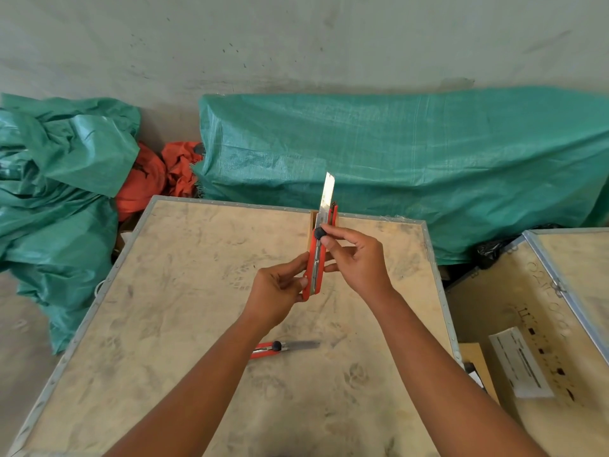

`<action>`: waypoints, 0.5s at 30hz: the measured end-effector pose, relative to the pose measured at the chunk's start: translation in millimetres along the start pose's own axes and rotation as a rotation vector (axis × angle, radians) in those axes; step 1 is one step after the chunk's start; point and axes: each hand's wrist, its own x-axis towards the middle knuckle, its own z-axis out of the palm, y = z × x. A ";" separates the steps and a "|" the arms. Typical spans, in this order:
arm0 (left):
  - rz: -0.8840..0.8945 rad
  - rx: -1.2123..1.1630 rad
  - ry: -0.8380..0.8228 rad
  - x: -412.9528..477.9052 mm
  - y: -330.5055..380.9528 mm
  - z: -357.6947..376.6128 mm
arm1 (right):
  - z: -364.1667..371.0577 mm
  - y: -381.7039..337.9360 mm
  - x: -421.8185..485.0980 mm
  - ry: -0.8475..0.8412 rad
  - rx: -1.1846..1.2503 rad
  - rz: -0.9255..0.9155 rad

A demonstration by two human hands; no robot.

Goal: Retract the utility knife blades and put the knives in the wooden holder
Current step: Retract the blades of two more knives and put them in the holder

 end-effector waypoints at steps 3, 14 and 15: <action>0.006 0.005 0.020 1.8 -0.4 -0.2 | -1.1 1.2 2.0 -0.053 -0.037 -0.016; 0.004 -0.036 0.033 7.0 2.2 -6.2 | -6.0 4.5 1.8 -0.218 -0.182 -0.042; -0.005 -0.048 0.034 7.5 2.5 -6.7 | -6.0 4.1 1.0 -0.233 -0.200 -0.052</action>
